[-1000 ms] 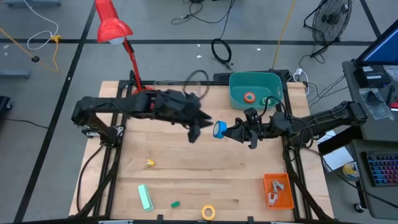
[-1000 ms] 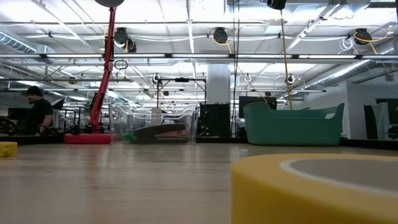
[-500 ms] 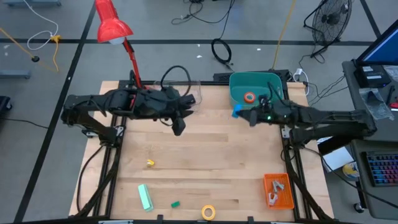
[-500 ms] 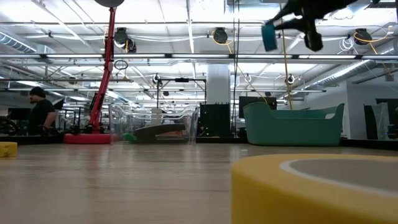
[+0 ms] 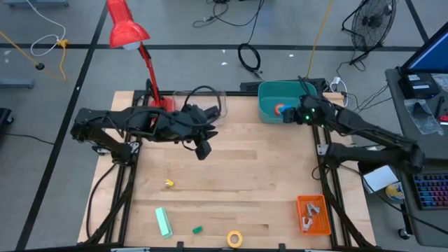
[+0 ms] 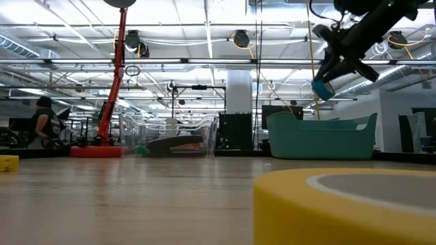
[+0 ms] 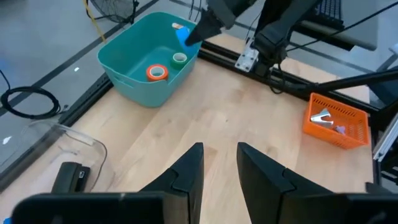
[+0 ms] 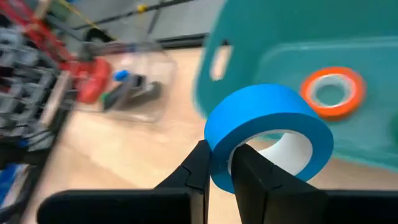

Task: Pick and place Stapler, Stapler remover, tape
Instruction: Put the blue tape into the blue bin, then put the big light blue stapler into the transparent bin

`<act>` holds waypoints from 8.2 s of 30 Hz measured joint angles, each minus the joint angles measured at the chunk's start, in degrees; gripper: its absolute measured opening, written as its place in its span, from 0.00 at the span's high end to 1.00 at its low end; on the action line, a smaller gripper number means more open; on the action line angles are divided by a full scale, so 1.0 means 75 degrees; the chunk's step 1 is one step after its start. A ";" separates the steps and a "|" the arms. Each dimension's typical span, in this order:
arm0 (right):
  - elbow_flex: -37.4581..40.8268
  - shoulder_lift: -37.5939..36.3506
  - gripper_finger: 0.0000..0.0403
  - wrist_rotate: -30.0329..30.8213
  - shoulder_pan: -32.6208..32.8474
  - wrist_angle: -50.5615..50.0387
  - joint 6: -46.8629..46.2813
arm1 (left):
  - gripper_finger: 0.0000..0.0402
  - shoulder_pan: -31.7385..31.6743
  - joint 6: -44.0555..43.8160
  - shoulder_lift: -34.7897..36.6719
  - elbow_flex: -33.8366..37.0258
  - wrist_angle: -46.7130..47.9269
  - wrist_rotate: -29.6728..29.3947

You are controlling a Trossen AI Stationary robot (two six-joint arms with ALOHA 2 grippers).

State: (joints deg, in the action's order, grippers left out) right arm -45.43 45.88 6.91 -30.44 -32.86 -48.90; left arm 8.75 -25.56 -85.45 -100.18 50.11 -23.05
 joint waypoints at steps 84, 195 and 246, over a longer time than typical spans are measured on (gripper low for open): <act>-0.0020 0.2676 0.64 -0.1849 -0.3745 0.1857 0.4200 | 0.76 0.0055 -0.0656 -0.0119 -0.0006 0.0816 0.0265; -0.0012 -0.0716 0.65 -0.4467 0.5132 0.2920 0.1013 | 0.44 0.4641 -1.5179 -0.1664 0.4380 -0.0404 0.5488; -0.0020 -0.0713 0.65 -0.4301 0.5121 0.2920 0.0946 | 0.67 0.3589 -1.2637 -0.1664 0.5170 -0.2277 0.3143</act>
State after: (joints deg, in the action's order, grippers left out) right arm -45.58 40.53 -25.34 7.97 -10.96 -41.80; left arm 35.67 -120.34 -97.93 -61.40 33.03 0.53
